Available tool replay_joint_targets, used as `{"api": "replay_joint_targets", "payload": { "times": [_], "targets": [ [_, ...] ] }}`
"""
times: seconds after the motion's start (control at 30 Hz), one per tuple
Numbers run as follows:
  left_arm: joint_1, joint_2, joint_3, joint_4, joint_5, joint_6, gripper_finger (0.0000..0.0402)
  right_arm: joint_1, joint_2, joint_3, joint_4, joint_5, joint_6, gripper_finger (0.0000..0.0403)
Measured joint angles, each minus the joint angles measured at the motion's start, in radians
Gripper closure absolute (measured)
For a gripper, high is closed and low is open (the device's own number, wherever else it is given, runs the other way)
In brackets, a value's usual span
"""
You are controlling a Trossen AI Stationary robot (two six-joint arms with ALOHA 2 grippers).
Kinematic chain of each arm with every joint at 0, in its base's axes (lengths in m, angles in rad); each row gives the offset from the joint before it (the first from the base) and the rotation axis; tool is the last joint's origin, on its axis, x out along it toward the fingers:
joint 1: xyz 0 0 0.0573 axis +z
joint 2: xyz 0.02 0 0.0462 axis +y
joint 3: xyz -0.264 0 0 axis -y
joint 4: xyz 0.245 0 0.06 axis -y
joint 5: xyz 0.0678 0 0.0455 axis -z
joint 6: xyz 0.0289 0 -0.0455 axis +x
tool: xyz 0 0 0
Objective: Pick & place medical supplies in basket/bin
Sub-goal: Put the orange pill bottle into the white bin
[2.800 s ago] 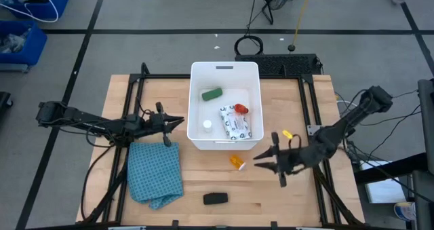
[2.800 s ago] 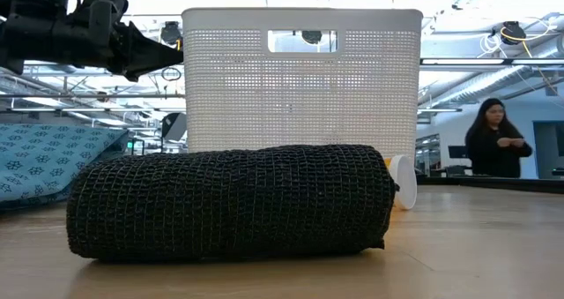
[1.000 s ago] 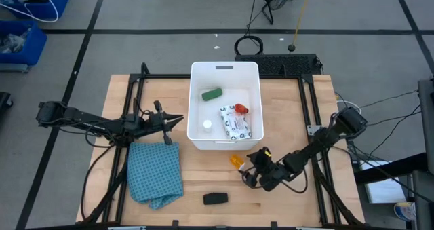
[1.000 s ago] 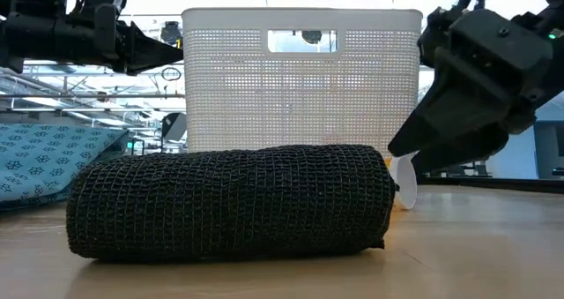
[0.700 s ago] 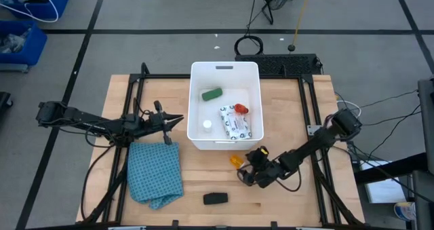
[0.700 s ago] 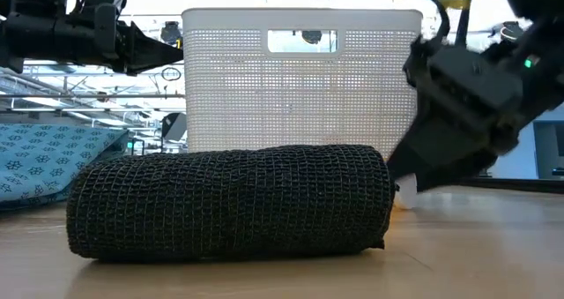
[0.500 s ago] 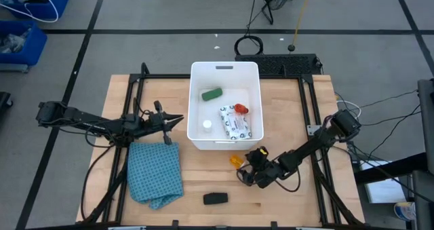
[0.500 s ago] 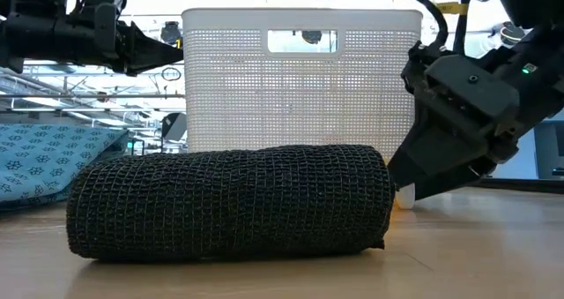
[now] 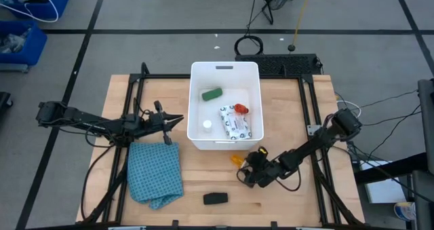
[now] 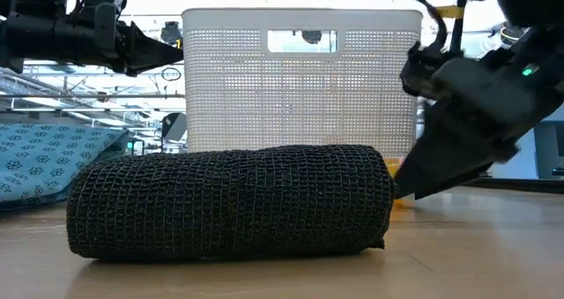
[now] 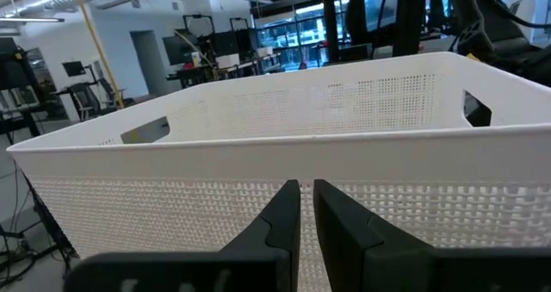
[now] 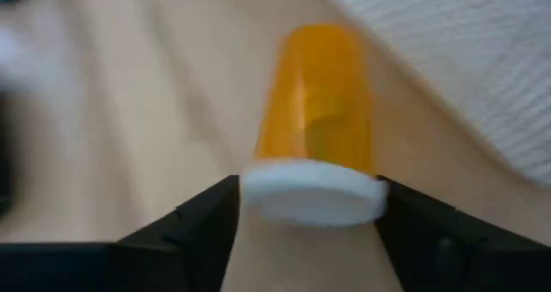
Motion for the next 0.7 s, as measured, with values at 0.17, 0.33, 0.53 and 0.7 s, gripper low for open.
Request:
{"api": "replay_joint_targets", "payload": {
  "times": [0.17, 0.33, 0.53, 0.7],
  "targets": [
    [0.0, 0.0, 0.0, 0.0, 0.0, 0.0, 0.036, 0.004, -0.071, 0.0, 0.021, -0.026, -0.108, 0.02],
    [0.0, 0.0, 0.0, -0.001, 0.0, 0.0, 0.036, 0.015, -0.144, 0.001, 0.056, -0.017, -0.184, 0.0226],
    [0.0, 0.0, 0.0, -0.002, 0.0, -0.006, 0.036, 0.022, -0.18, 0.001, 0.05, -0.005, -0.234, 0.0238],
    [0.0, 0.0, 0.0, -0.003, 0.0, -0.008, 0.036, 0.02, -0.18, 0.001, 0.063, -0.052, -0.253, 0.023]
  ]
}}
